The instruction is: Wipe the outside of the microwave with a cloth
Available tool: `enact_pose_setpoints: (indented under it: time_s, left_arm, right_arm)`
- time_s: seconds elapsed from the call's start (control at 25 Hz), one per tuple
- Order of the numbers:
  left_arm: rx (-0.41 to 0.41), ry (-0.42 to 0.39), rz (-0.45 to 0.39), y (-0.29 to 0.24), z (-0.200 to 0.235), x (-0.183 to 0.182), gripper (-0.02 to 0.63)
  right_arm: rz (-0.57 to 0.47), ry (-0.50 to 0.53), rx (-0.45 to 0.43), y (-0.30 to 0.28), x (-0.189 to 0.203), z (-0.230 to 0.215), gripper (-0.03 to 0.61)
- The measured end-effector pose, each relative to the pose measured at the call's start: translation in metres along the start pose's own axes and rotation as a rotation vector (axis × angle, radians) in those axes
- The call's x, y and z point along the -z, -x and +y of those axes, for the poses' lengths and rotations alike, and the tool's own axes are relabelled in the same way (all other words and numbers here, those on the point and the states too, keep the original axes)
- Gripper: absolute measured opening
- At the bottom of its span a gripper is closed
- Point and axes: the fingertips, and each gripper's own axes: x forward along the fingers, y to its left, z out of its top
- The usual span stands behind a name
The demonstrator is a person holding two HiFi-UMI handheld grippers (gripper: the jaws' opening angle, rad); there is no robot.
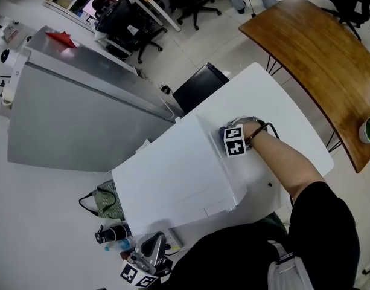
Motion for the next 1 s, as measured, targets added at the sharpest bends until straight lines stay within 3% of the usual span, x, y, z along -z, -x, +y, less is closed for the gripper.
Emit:
enact_pose_setpoints:
  time_s: [0.12, 0.24, 0.36, 0.48, 0.6, 0.76, 1.0]
  left_arm:
    - [0.007, -0.002, -0.008, -0.002, -0.003, -0.001, 0.003]
    - [0.004, -0.006, -0.018, -0.001, -0.001, -0.002, 0.003]
    - [0.002, -0.003, -0.020, 0.000, 0.001, -0.002, 0.003]
    - [0.007, -0.004, -0.017, -0.002, -0.001, -0.002, 0.003]
    - [0.011, -0.009, -0.015, -0.004, -0.003, -0.003, 0.003]
    - [0.018, -0.014, -0.006, -0.005, -0.007, -0.002, 0.003]
    - [0.024, -0.010, -0.002, -0.006, -0.011, -0.001, 0.003]
  right_arm:
    - [-0.061, -0.039, 0.023, 0.029, -0.002, -0.005, 0.077]
    - [-0.180, -0.033, 0.098, 0.112, -0.018, -0.007, 0.077]
    - [-0.286, 0.043, 0.129, 0.194, -0.046, 0.010, 0.077]
    - [-0.300, 0.125, 0.134, 0.224, -0.069, 0.028, 0.077]
    - [-0.213, 0.168, 0.137, 0.201, -0.068, 0.028, 0.077]
    - [-0.061, 0.208, 0.048, 0.126, -0.040, 0.043, 0.077]
    - [0.029, 0.158, -0.065, 0.031, -0.002, 0.067, 0.077]
